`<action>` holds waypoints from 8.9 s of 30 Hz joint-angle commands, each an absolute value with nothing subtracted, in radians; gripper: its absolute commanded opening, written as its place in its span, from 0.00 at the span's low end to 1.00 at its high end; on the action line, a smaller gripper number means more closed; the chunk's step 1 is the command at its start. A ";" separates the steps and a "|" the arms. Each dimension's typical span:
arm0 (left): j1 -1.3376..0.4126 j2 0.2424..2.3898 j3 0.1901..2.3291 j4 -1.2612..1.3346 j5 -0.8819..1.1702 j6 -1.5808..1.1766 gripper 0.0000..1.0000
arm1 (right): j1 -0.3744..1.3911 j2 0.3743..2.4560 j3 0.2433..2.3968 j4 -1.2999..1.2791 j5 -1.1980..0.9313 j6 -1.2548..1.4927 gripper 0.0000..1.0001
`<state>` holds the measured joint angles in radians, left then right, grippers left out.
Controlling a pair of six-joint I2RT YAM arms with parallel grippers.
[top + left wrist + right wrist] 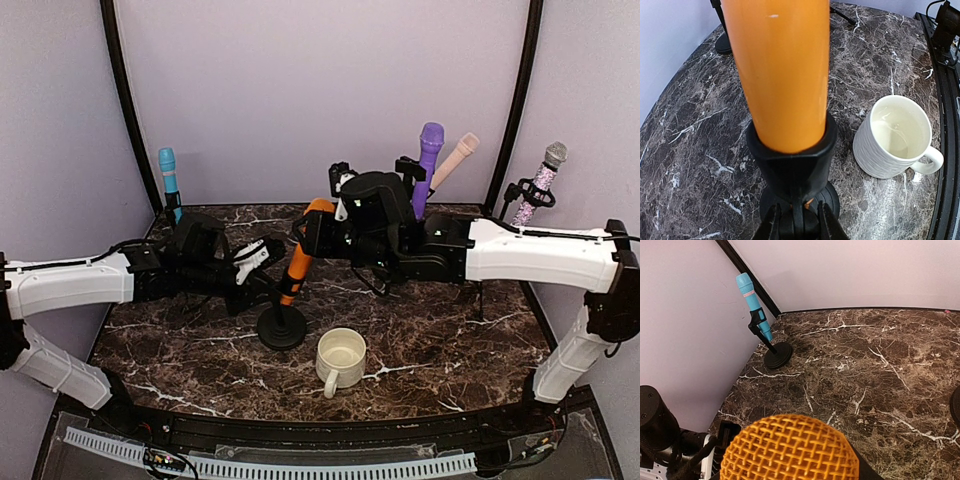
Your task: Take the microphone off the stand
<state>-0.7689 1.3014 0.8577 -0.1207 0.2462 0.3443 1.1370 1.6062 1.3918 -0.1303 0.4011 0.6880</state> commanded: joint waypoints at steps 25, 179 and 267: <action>-0.783 1.328 0.866 -0.209 0.202 0.375 0.00 | 1.092 1.457 1.318 0.069 0.226 0.530 0.18; -0.832 1.431 0.899 -0.235 0.095 0.390 0.00 | 0.979 1.411 1.577 -0.322 0.269 0.653 0.20; 0.115 1.032 0.801 -0.341 -0.009 0.005 0.63 | 0.793 1.141 0.520 -0.193 -0.151 1.061 0.42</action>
<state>0.1104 1.0863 0.8215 -0.3809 -0.0216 0.0067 0.7971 1.0981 0.5312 -0.2512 -0.2432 1.0687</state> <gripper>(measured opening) 0.585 0.495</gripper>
